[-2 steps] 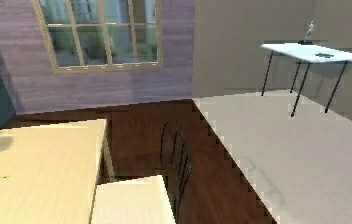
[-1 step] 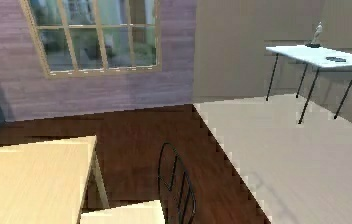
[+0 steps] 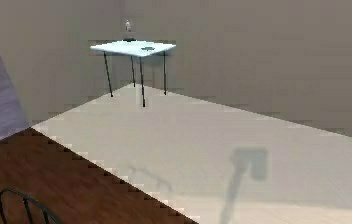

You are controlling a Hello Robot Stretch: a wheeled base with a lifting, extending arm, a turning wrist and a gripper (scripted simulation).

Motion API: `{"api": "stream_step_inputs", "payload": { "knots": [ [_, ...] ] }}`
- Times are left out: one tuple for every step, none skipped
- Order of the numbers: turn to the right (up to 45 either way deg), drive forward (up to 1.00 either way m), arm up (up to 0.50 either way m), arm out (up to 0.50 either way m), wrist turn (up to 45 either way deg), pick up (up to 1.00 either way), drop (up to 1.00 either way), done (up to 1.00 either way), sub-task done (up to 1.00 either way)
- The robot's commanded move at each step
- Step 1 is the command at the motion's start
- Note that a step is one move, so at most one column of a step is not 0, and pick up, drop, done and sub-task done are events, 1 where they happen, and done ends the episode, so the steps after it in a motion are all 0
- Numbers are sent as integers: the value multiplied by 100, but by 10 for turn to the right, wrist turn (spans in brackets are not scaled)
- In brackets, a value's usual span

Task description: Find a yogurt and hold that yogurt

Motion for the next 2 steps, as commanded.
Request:
{"api": "stream_step_inputs", "payload": {
  "knots": [
    [450,0,0,0,0,0,0,0,0],
    [360,0,0,0,0,0,0,0,0]
  ]
}}
